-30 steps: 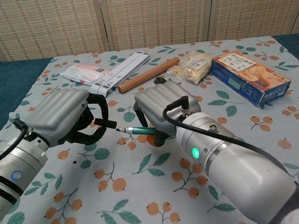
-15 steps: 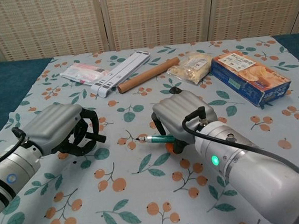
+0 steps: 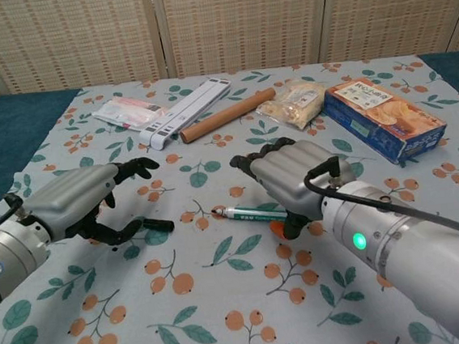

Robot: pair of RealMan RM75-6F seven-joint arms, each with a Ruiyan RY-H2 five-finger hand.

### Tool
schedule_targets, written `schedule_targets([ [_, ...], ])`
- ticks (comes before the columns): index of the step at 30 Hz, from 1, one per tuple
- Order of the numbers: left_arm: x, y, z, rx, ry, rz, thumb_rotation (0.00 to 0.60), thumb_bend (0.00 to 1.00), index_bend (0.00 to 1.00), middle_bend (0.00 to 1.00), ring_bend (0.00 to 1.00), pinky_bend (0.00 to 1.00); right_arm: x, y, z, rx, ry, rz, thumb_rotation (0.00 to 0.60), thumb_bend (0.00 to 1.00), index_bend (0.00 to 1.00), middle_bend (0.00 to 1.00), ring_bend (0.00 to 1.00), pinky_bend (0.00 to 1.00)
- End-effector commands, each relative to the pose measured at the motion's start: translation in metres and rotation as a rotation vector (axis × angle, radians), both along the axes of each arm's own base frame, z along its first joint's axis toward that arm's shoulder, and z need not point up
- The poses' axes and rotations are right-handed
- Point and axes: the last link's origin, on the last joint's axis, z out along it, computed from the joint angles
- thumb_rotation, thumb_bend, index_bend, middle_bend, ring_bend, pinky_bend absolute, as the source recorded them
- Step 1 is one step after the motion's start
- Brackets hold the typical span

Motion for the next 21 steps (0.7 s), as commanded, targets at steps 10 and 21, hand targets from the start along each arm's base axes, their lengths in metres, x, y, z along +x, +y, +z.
schedule_targets([
  [10,-0.111,-0.083,0.148,0.145,-0.12,0.083,0.6,0.38,0.0,0.0,0.0,0.08,-0.18,0.112,0.223,-0.387,0.003,-0.16,0.6,0.18,0.0,0.0,0.0,0.0],
  [21,-0.123,-0.1,0.165,0.097,0.029,0.055,0.6,0.38,0.0,0.0,0.0,0.04,-0.217,0.154,0.282,-0.529,-0.024,-0.186,0.6,0.18,0.0,0.0,0.0,0.0],
])
